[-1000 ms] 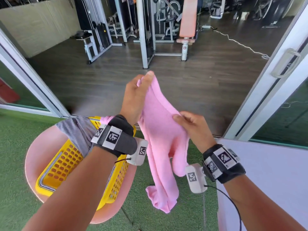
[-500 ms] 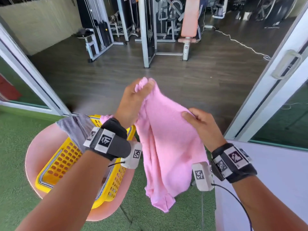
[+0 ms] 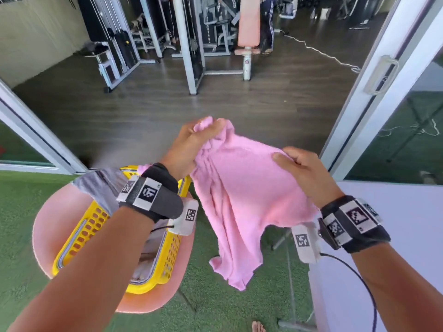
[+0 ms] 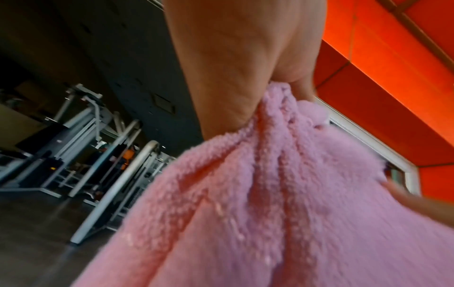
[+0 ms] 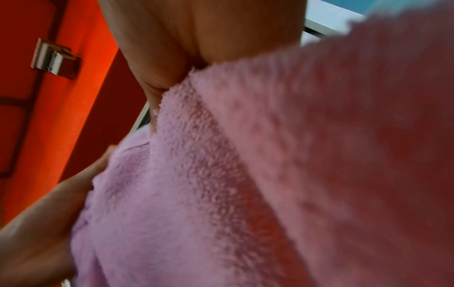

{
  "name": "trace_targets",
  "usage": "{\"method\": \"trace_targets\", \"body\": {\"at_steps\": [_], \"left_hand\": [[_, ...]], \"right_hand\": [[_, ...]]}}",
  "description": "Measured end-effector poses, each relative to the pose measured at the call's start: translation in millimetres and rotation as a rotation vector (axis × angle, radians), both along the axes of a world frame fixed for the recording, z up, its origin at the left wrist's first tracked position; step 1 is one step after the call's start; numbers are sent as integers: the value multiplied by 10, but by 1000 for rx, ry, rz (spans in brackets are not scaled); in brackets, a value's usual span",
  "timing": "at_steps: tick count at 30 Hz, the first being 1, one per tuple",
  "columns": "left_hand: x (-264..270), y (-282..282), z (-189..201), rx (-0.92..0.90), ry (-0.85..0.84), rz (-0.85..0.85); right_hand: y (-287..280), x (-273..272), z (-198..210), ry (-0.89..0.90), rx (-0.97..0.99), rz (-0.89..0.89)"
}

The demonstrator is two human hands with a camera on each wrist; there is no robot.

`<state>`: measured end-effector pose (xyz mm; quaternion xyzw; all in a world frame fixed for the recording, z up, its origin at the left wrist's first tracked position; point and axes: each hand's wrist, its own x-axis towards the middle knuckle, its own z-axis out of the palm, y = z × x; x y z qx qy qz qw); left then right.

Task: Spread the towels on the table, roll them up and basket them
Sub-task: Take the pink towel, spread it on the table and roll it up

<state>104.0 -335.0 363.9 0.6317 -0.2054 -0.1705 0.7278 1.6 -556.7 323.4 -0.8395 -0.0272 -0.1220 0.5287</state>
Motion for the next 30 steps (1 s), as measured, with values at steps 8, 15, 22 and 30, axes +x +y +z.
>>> {"method": "trace_targets", "body": {"at_steps": [8, 15, 22, 30], "left_hand": [[-434, -343, -149, 100, 36, -99], [-316, -171, -396, 55, 94, 294], [-834, -245, -1147, 422, 32, 823], [-2489, -1000, -2364, 800, 409, 810]], "right_hand": [[-48, 71, 345, -23, -17, 147], [-714, 344, 232, 397, -387, 317], [-953, 1361, -78, 268, -429, 194], [-1935, 1563, -1309, 346, -940, 464]]}}
